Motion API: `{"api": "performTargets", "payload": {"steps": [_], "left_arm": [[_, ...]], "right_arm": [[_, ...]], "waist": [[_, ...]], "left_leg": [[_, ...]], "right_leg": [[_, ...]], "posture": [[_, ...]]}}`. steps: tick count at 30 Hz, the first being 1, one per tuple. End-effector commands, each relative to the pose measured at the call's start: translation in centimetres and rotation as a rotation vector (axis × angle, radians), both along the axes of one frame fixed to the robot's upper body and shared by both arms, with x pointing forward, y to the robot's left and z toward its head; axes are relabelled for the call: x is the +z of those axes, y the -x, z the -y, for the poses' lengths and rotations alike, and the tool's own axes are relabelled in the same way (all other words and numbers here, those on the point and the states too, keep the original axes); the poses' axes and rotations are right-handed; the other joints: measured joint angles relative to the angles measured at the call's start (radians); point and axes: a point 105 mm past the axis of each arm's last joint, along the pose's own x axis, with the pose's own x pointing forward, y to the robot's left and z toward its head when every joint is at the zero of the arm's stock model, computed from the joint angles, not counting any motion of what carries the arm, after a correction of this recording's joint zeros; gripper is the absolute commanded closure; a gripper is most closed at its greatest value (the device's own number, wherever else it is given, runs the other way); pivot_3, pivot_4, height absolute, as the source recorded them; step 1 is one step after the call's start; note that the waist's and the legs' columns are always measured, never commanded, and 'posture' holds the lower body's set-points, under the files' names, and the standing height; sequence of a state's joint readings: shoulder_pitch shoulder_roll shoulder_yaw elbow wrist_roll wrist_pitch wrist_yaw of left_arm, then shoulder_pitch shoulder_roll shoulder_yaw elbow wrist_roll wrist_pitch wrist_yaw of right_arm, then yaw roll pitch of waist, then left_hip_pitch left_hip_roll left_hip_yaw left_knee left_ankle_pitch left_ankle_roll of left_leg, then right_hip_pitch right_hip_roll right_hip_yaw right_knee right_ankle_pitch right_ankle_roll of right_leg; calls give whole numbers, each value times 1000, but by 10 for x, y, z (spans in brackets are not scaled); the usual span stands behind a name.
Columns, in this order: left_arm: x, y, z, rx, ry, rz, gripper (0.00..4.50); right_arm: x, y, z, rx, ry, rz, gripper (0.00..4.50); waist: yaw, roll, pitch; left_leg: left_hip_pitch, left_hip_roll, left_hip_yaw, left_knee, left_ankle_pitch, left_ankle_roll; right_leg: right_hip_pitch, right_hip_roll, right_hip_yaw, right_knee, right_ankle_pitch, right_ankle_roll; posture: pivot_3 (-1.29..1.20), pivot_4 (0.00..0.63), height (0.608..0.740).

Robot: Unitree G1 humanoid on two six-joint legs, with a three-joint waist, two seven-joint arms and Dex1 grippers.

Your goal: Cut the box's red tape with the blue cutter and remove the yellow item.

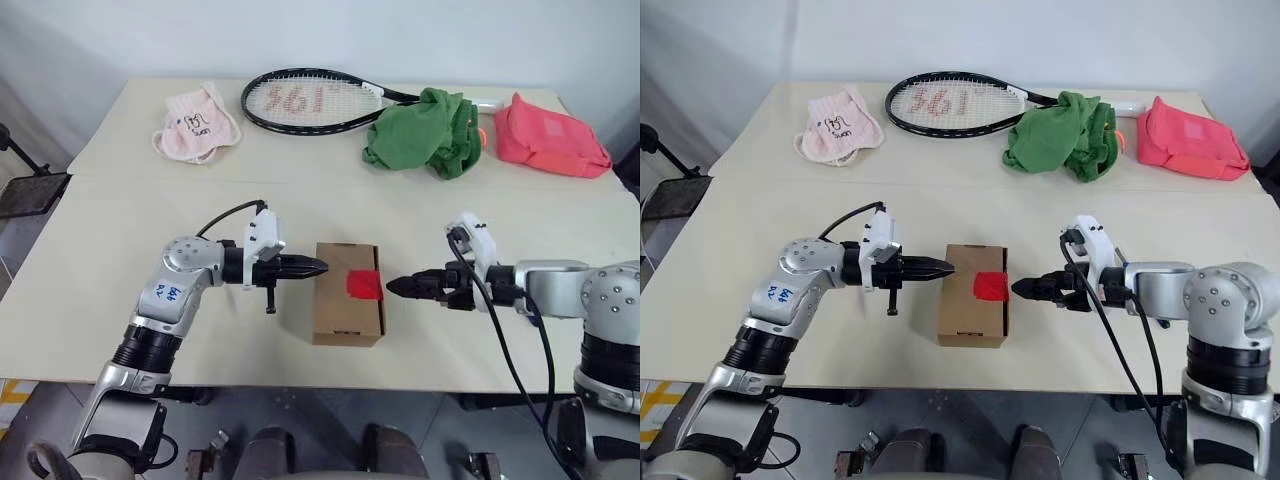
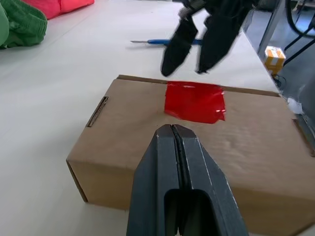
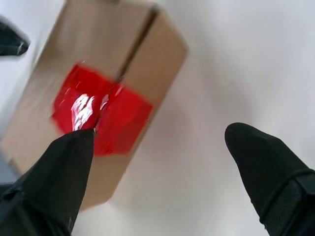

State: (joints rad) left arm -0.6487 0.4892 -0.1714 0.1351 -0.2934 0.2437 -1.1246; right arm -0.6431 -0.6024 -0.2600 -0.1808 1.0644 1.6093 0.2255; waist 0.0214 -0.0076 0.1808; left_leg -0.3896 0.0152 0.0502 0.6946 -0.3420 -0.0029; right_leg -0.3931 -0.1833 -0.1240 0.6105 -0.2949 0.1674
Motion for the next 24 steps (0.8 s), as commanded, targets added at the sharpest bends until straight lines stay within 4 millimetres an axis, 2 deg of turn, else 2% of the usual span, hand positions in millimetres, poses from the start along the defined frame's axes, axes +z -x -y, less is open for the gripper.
{"api": "performTargets", "payload": {"steps": [1,17,24], "left_arm": [[-1,0,7,-14,-16,24,4500],[-17,8,11,-31,-88,-20,4500],[-27,9,10,-19,-107,-51,4500]], "right_arm": [[2,-1,-3,-4,-24,-7,19],[-13,4,-10,-5,15,-48,19],[-20,5,5,-46,143,-46,19]], "waist": [[0,0,0],[-1,0,0],[1,0,0]], "left_leg": [[0,0,0,0,0,0],[0,0,0,1,0,0],[0,0,0,1,0,0]], "right_leg": [[0,0,0,0,0,0],[0,0,0,0,0,0],[1,0,0,0,0,0]], "posture": [[0,150,740],[0,150,740],[0,150,740]]}}
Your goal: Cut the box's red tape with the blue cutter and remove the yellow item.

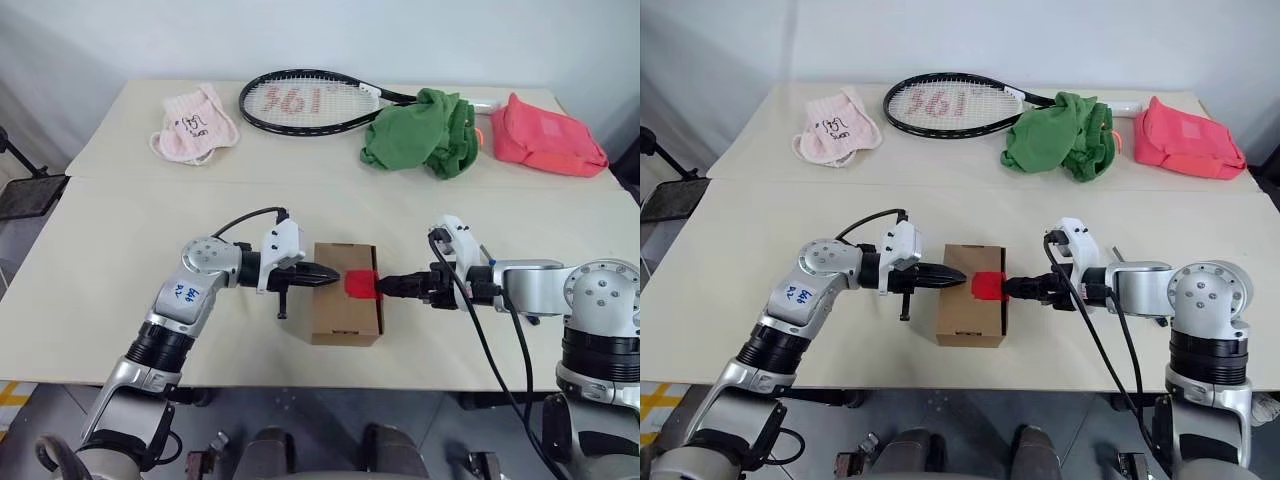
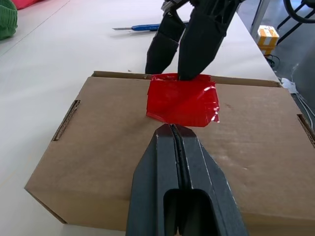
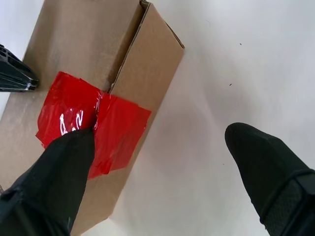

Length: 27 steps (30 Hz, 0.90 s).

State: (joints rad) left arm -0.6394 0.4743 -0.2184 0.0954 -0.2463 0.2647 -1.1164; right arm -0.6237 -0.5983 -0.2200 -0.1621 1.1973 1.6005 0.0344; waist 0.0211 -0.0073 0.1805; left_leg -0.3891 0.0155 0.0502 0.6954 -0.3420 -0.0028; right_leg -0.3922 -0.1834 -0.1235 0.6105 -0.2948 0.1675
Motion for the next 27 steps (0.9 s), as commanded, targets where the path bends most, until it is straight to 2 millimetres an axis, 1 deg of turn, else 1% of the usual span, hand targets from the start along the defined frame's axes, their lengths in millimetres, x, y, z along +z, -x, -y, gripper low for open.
{"api": "performTargets", "payload": {"steps": [1,7,11,20,23,25,27], "left_arm": [[-20,2,-3,11,-54,-52,4500],[-23,3,0,7,-53,-56,4500],[-24,3,0,4,-50,-56,4500],[-22,2,2,-5,-44,-44,4500],[-21,1,3,-10,-40,-37,4500],[-17,2,4,-17,-34,-26,4500],[-15,1,3,-21,-29,-16,4500]], "right_arm": [[-6,3,12,-20,117,-1,19],[-7,2,20,-47,162,4,19],[-9,1,34,-91,214,5,19],[-10,0,41,-106,234,18,19],[3,-3,38,-98,151,53,19],[19,-4,43,-102,67,79,19],[25,-1,50,-96,-16,51,19]], "waist": [[2,0,0],[5,0,-1],[7,0,-2],[2,0,-2],[2,0,-2],[3,0,-2],[4,0,-2]], "left_leg": [[0,0,0,0,0,0],[0,0,0,0,0,0],[1,0,-1,0,0,0],[1,0,0,1,0,1],[1,0,0,1,0,1],[0,0,0,1,0,1],[0,0,0,1,0,1]], "right_leg": [[0,0,0,0,0,0],[1,0,0,0,0,0],[2,0,0,-1,0,0],[2,0,0,-2,0,0],[2,0,0,-2,0,0],[2,0,0,-2,0,0],[2,0,0,-2,0,0]], "posture": [[0,150,740],[0,150,740],[0,150,740],[0,150,740],[0,150,740],[0,150,740],[0,150,740]]}}
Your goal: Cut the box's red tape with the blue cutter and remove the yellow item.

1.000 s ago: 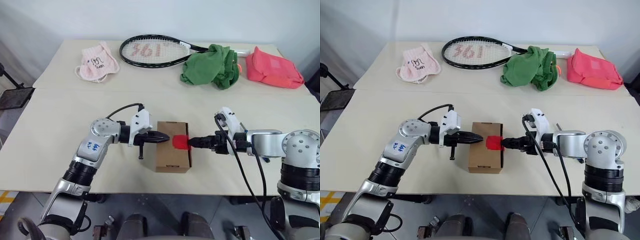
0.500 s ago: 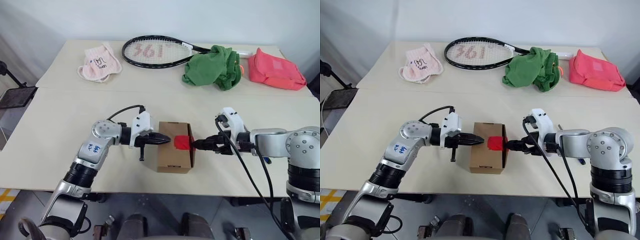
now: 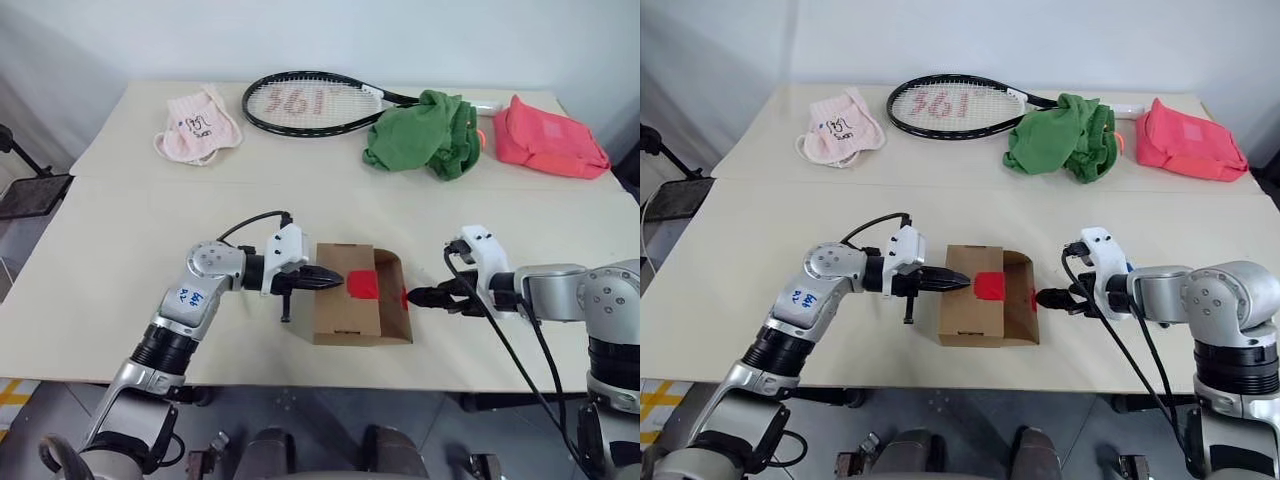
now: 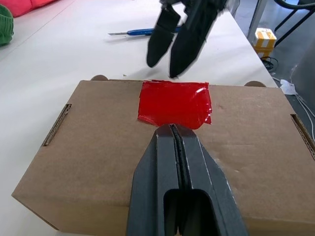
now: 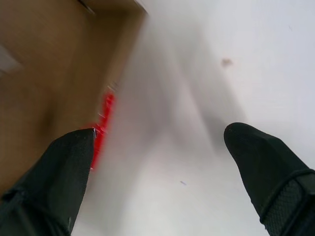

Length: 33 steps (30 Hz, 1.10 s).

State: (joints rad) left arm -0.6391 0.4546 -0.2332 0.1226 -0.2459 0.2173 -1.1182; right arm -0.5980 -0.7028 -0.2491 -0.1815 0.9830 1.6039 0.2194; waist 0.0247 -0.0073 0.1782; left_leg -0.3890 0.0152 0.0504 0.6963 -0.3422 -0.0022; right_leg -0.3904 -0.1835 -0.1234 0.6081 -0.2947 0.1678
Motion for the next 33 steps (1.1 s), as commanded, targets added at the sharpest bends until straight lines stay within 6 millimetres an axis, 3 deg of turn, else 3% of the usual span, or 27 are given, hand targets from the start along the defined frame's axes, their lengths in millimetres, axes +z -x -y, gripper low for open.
{"api": "performTargets", "payload": {"steps": [1,8,26,30,33], "left_arm": [[-10,0,-2,-1,-42,-19,4500],[-7,-2,-3,-18,-57,-3,4500],[-9,2,-7,-16,-80,-7,4500],[-9,2,-8,-13,-81,-7,4500],[-8,2,-9,-11,-81,-8,4500]], "right_arm": [[22,5,12,24,-178,-6,19],[2,4,6,58,-396,-215,19],[-34,-3,-31,110,-487,-368,19],[-38,-2,-34,120,-481,-373,877],[-40,0,-39,137,-481,-378,1920]], "waist": [[2,0,0],[-6,0,0],[-25,0,0],[-29,0,-1],[-29,0,-1]], "left_leg": [[0,0,0,0,0,0],[0,0,1,0,0,0],[1,1,1,-1,0,0],[2,1,1,-1,0,0],[2,1,1,-1,0,0]], "right_leg": [[0,0,0,0,0,0],[0,0,0,-1,0,0],[0,0,0,1,0,0],[0,0,0,2,0,0],[0,0,0,2,0,0]], "posture": [[0,150,740],[0,150,740],[0,150,740],[0,150,740],[0,150,740]]}}
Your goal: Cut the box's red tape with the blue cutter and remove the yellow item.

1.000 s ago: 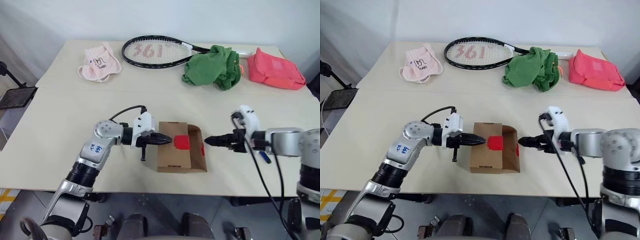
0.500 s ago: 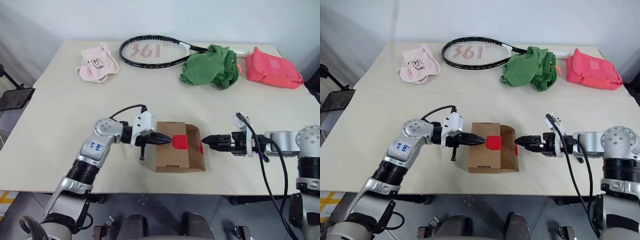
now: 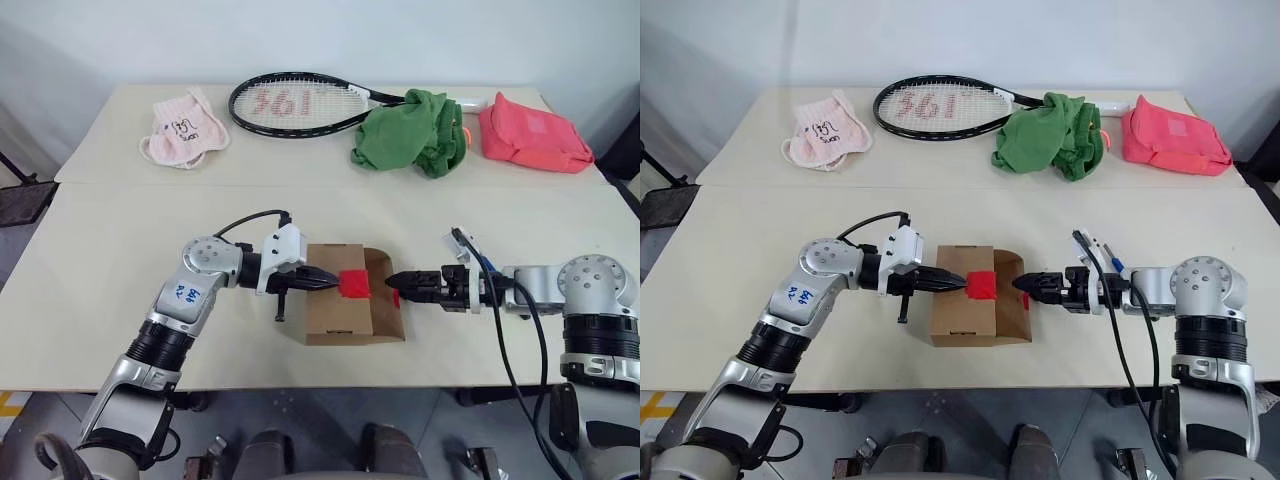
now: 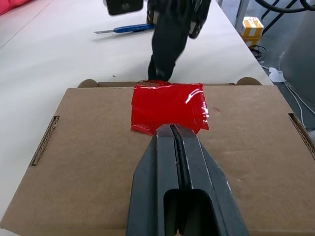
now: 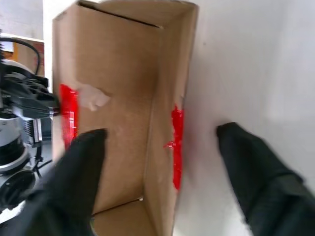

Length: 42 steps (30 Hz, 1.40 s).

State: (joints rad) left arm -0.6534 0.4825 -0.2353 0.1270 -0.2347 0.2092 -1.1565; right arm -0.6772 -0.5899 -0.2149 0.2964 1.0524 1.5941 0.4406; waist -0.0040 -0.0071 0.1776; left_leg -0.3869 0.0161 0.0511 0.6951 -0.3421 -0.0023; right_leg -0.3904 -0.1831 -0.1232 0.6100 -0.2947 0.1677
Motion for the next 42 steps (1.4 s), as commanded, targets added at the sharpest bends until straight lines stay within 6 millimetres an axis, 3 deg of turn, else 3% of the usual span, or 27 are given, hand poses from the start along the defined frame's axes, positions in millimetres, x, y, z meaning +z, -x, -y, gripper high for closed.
{"api": "performTargets", "payload": {"steps": [1,15,18,23,36,42], "left_arm": [[-10,2,-3,10,-40,-20,4500],[-8,1,-2,15,-38,-17,4500],[-8,1,-2,18,-36,-16,4500],[-7,0,-3,22,-34,-14,4500],[-11,-2,-5,56,-17,-16,4500],[-16,-6,-10,115,5,-28,4500]], "right_arm": [[-10,8,-9,45,0,-33,2221],[-19,11,-25,92,11,-41,2221],[-21,12,-26,95,20,-43,2819],[-18,10,-28,96,16,-26,4489],[26,4,-16,96,34,124,4489],[61,0,-9,106,114,226,4489]], "waist": [[0,0,0],[-1,0,0],[-1,0,0],[-1,-1,-1],[2,-1,-1],[7,-1,-1]], "left_leg": [[0,0,0,0,0,0],[0,0,0,0,0,0],[0,0,0,0,0,0],[1,0,0,0,0,0],[0,0,0,0,0,0],[-1,-1,0,1,0,0]], "right_leg": [[0,0,0,0,0,0],[0,0,0,0,0,0],[0,0,0,0,0,0],[0,0,0,0,0,0],[-1,0,1,0,0,0],[-1,0,1,-1,0,0]], "posture": [[0,150,740],[0,150,740],[0,150,740],[0,150,740],[0,150,740],[0,150,740]]}}
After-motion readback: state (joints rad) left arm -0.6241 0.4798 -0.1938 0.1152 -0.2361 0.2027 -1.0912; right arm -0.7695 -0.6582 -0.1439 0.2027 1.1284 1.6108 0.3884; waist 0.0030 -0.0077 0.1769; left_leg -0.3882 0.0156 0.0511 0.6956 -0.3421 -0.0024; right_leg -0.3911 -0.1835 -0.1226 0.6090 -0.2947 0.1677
